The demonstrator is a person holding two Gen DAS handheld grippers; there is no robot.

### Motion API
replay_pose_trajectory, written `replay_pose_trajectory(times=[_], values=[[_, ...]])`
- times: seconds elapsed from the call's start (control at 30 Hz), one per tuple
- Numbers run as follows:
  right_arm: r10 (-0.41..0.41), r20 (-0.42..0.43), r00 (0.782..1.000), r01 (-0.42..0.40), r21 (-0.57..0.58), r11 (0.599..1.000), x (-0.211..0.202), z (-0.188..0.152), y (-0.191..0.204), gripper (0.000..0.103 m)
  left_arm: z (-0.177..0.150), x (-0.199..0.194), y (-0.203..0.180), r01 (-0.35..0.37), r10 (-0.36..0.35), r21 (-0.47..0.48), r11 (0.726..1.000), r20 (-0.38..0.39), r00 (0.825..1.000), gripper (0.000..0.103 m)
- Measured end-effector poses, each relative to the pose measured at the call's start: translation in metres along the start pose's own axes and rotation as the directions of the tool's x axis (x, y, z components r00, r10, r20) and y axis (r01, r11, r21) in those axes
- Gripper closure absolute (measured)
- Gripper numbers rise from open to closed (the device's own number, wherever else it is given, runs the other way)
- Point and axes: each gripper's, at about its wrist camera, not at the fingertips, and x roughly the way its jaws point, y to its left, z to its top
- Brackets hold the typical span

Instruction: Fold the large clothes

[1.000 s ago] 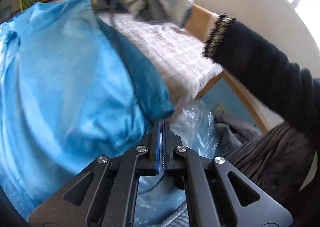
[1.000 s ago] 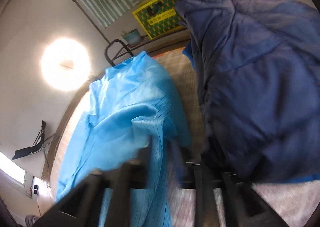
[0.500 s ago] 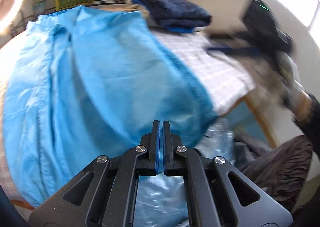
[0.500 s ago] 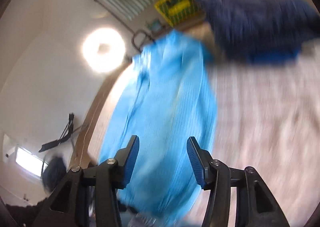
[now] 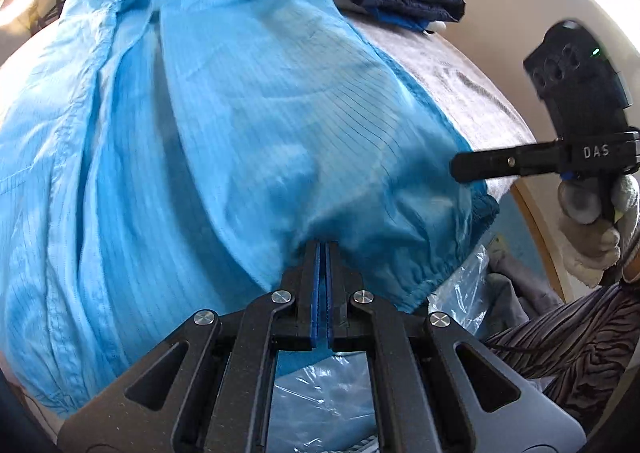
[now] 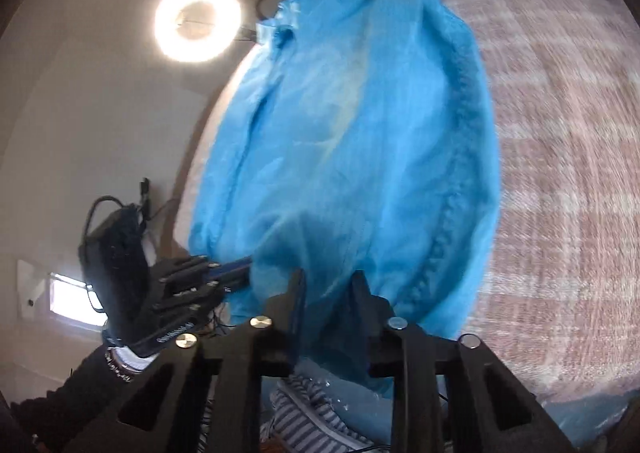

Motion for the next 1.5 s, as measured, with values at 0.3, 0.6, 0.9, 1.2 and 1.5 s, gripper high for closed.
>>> replay_pose_trajectory(times=[0.3,0.6,0.9,1.2,1.5], values=[[-0.115,0.074,0.991,0.109,0.069,0.992,-0.056,-0.016,-0.025,0.103,0.002,-0.028,-0.032,0.042,-0.045,0.079,0.996,0.039,0.998,0.103],[-0.224,-0.053,0.973,0.222,-0.039,0.974,-0.021,-0.01,-0.018,0.099,0.031,-0.004,-0.048,0.029,-0.033,0.078,0.997,0.049,0.998,0.103],[-0.108,0.198,0.974,0.116,-0.028,0.993,-0.104,0.017,-0.034,0.049,0.026,0.031,-0.046,0.014,-0.01,0.147,0.989,-0.023,1.0,0.103],[-0.015,0.304,0.952,-0.024,0.122,0.992,-0.1,0.062,-0.096,0.046,0.042,0.003,-0.075,0.031,-0.038,0.081,0.996,0.09,0.995,0.075],[0.014,0.376,0.926,-0.072,0.14,0.987,-0.101,0.07,-0.116,0.036,0.044,0.053,-0.113,0.065,-0.059,0.122,0.99,-0.052,0.997,0.048]])
